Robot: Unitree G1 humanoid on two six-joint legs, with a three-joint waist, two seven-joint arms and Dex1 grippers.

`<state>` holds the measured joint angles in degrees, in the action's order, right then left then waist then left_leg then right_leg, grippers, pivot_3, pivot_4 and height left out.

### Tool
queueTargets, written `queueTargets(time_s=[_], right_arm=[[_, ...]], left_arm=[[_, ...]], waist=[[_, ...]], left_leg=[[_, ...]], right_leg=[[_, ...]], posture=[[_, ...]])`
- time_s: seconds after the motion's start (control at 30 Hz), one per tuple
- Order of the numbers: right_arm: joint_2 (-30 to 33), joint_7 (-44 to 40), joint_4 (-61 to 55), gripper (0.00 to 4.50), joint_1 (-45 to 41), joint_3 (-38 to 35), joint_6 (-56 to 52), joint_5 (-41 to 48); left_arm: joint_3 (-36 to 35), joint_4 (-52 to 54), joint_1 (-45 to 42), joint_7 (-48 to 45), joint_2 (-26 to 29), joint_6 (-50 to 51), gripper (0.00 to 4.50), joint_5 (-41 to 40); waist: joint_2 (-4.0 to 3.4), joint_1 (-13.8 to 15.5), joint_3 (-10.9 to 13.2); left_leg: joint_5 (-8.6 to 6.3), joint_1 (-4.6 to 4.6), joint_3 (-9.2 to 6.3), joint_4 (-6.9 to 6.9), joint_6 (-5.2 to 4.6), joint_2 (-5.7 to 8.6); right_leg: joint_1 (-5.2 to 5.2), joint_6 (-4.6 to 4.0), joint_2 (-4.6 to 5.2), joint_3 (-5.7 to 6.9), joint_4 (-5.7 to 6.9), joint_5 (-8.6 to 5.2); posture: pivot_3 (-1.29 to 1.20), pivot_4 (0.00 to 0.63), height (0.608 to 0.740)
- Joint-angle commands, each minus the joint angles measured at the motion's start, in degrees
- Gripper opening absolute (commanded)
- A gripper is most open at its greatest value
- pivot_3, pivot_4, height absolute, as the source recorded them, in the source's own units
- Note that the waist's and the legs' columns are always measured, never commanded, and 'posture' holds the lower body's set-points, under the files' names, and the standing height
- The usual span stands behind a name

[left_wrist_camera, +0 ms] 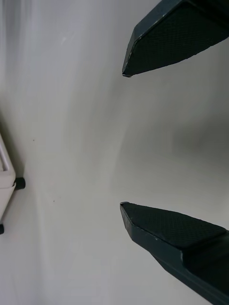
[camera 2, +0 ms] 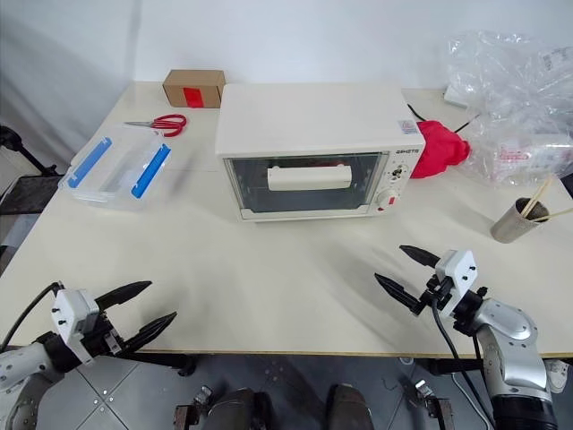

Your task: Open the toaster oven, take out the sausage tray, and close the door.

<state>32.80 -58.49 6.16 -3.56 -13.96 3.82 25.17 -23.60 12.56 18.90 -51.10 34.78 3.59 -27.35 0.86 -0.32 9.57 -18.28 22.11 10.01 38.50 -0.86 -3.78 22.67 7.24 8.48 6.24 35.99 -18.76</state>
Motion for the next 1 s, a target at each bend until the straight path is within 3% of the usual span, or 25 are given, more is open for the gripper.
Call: queueTargets(time_s=[0.03,0.27,0.47,0.67,1.0], right_arm=[[1.0,-0.6,-0.2,4.50,-0.6,-1.2,1.2,0.7],[0.6,-1.1,0.5,4.50,-1.9,-1.0,1.3,0.7],[0.9,-1.2,-1.1,4.50,-7.0,-0.6,-2.5,3.0],[0.7,0.5,-3.8,4.50,-17.4,-0.2,-12.5,8.6],[-2.6,-0.1,-2.7,4.50,-24.6,3.2,-14.4,8.4]], left_arm=[[-1.1,2.0,1.0,-0.3,0.1,0.3,4.47,-1.6],[-0.6,2.0,0.9,1.3,-0.6,-1.4,4.47,0.3],[-2.3,2.0,-1.8,-0.6,-0.5,2.1,4.47,-6.8],[-5.1,3.2,-7.2,-3.0,2.1,13.2,4.47,-22.0],[-4.1,7.0,-11.5,0.1,2.8,20.1,4.47,-25.1]], waist=[[0.00,0.0,0.0],[0.00,0.0,0.0],[-0.01,-0.1,0.0],[-0.10,-0.1,0.1],[-0.16,-0.6,0.1]], left_leg=[[0.00,0.00,0.00,0.00,0.00,0.00],[0.00,0.00,0.00,0.00,0.00,0.01],[0.00,0.00,0.00,0.01,0.00,-0.01],[0.00,0.03,-0.02,0.11,0.00,-0.05],[-0.15,0.09,-0.02,0.22,0.02,-0.02]], right_leg=[[0.00,0.00,0.00,0.00,0.00,0.00],[0.00,0.00,0.00,0.00,-0.01,0.00],[0.00,0.00,0.00,0.00,0.00,0.00],[0.01,0.00,0.00,-0.01,0.06,0.00],[0.01,0.01,-0.02,0.02,0.08,0.00]], posture=[[0.00,0.150,0.740],[0.00,0.150,0.740],[0.00,0.150,0.740],[0.00,0.150,0.740],[0.00,0.150,0.740]])
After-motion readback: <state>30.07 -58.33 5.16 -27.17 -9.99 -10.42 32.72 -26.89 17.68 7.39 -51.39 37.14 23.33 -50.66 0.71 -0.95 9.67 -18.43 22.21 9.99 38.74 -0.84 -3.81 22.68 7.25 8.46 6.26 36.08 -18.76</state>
